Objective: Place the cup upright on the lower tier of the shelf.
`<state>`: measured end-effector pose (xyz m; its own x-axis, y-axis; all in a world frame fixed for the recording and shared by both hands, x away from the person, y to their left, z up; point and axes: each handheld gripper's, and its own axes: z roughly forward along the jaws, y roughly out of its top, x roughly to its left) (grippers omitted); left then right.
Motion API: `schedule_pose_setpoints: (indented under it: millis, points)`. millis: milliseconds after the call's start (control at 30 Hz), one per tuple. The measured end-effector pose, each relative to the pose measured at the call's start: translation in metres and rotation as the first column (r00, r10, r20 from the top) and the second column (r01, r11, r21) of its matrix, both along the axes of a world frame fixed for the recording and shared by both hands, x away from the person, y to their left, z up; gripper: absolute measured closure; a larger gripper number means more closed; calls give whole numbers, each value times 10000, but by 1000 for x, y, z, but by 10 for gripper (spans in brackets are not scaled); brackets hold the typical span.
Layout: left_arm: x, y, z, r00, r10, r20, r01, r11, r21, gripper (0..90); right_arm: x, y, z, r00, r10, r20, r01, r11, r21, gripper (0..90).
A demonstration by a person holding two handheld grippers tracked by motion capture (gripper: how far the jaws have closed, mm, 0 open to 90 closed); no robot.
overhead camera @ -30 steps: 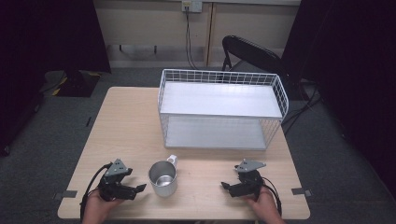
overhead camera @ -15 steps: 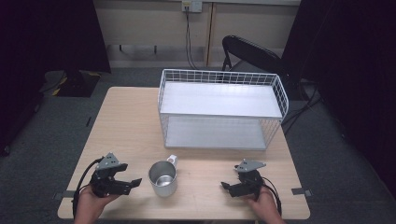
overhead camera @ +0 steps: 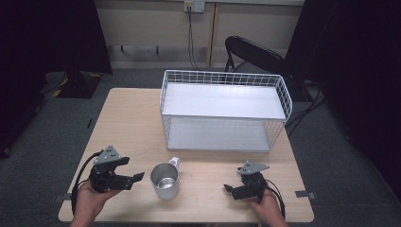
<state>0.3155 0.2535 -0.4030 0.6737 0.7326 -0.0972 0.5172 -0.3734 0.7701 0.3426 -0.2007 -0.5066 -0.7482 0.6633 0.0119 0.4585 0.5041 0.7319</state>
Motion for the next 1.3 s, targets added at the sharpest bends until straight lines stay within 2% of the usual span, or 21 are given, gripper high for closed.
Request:
schedule_pose_setpoints:
  millis: [200, 533, 800, 900, 1000, 1100, 1133, 1233, 1300]
  points:
    - [2, -4, 3, 10000, -5, -32, 5, 10000, -3, 188, 0, 0, 0, 10000, -1, 0, 1, 10000, 1, 123]
    - [6, -22, 10, 9999, -103, 15, 103, 9999, -65, 193, 0, 0, 0, 10000, 0, -1, 0, 10000, 0, 123]
    - [6, -30, 4, 9999, 111, -104, -111, 9999, -28, 232, 0, 0, 0, 10000, 0, -1, 0, 10000, 0, 123]
    - [6, -32, 1, 9999, 55, -161, -55, 10000, 35, 238, 0, 0, 0, 10000, 1, 1, -1, 10000, 0, 123]
    - [6, -33, -1, 9997, 71, -226, -74, 9999, -99, 255, 0, 0, 0, 10000, 0, -2, 0, 10000, -1, 123]
    - [5, -35, -4, 9999, 19, -154, -20, 10000, -88, 261, 0, 0, 0, 10000, 1, 0, -1, 10000, 1, 123]
    - [5, -36, -4, 10000, -24, -67, 24, 10000, -20, 284, 0, 0, 0, 10000, -2, -2, 2, 10000, 1, 123]
    - [3, -39, -3, 9998, -113, -157, 113, 9999, -24, 305, 0, 0, 0, 10000, 5, -5, -5, 10000, -2, 123]
    - [3, -41, -3, 9998, -106, -171, 108, 9999, 132, 328, 0, 0, 0, 10000, -3, -1, 3, 10000, 1, 123]
